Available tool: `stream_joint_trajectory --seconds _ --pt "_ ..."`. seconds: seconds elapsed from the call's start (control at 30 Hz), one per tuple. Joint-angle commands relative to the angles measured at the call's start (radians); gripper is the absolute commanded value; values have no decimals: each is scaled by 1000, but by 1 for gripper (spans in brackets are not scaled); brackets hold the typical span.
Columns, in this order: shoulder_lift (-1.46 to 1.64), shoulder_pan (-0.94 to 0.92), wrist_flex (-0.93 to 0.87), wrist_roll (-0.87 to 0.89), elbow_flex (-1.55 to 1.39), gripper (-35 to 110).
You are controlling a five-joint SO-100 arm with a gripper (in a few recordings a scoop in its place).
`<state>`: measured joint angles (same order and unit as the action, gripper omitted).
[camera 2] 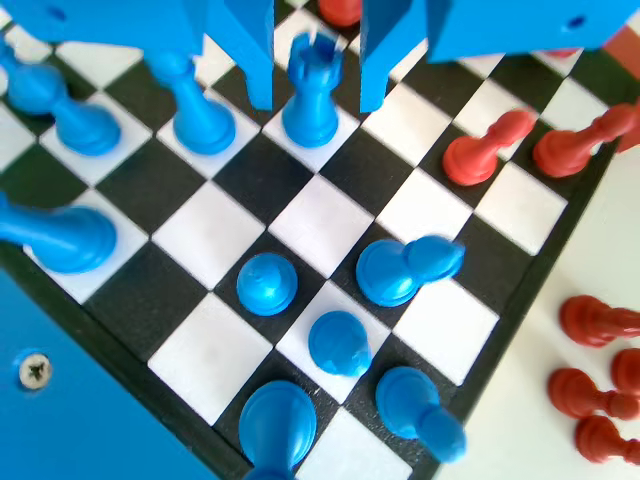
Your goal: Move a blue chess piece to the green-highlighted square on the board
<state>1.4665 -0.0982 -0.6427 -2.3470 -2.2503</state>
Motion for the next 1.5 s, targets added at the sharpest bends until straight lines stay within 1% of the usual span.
stream_joint_trajectory --seconds 0.0,0.37,0.47,0.57,0.73,0.87,0.97,1.2,1.47 --pt "69 -11 -92 17 98 14" --pt "123 -15 -302 94 311 13" --pt "150 -18 -322 133 344 13" --pt "172 -17 -345 222 388 8" --pt "241 -18 -364 425 446 4" --pt "333 -35 -430 541 482 1" --pt "414 -55 -525 586 505 1" --pt "600 -137 -655 612 489 1" --pt "836 -198 -758 611 359 1"
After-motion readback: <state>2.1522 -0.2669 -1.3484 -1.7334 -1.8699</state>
